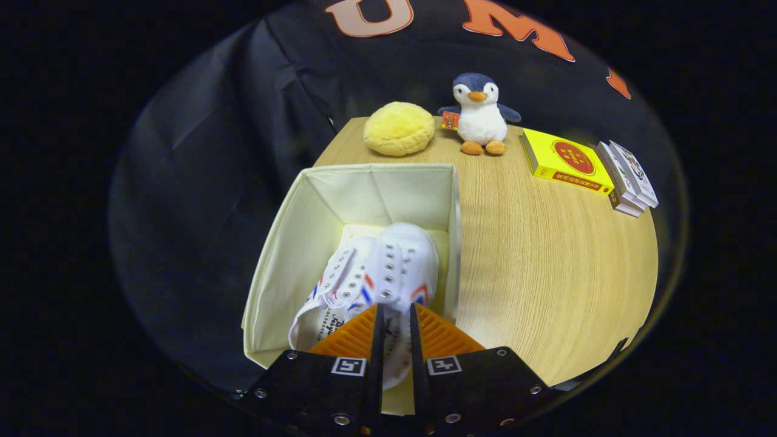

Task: Open the storage box then place both shoes into the box .Put the left shoe in first, then the right shoe, with the right side of both shoes facing outward in a uniform manner.

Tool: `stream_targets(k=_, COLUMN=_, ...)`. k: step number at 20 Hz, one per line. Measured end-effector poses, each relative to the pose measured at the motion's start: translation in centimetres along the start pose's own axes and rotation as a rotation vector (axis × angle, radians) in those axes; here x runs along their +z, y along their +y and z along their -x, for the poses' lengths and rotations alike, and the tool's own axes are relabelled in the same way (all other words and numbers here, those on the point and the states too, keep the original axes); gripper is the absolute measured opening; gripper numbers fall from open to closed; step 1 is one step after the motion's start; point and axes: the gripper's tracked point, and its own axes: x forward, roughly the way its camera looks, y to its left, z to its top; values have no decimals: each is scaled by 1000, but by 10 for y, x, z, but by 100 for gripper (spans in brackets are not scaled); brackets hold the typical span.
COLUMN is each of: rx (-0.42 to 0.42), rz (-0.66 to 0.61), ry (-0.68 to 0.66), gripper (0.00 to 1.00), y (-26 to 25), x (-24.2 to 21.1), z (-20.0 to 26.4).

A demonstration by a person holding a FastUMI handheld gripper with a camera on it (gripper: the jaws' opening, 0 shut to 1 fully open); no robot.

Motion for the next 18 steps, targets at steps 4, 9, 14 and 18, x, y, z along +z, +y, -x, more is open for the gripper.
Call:
stream_targets(k=4, rx=41, rz=-11, ry=-89, gripper=25, y=-9, x=29, z=35)
stream_targets(k=9, rx=45, rz=-16, ry=-230, gripper=37, y=-44, x=62, z=78)
stream_targets(k=14, rx=-25, rz=-47, ry=-386, gripper=62, y=-112, x=90, z=122)
stream_targets(k=18, rx=-81, rz=-73, ry=-509, gripper=78, y=-162, x=105, z=156)
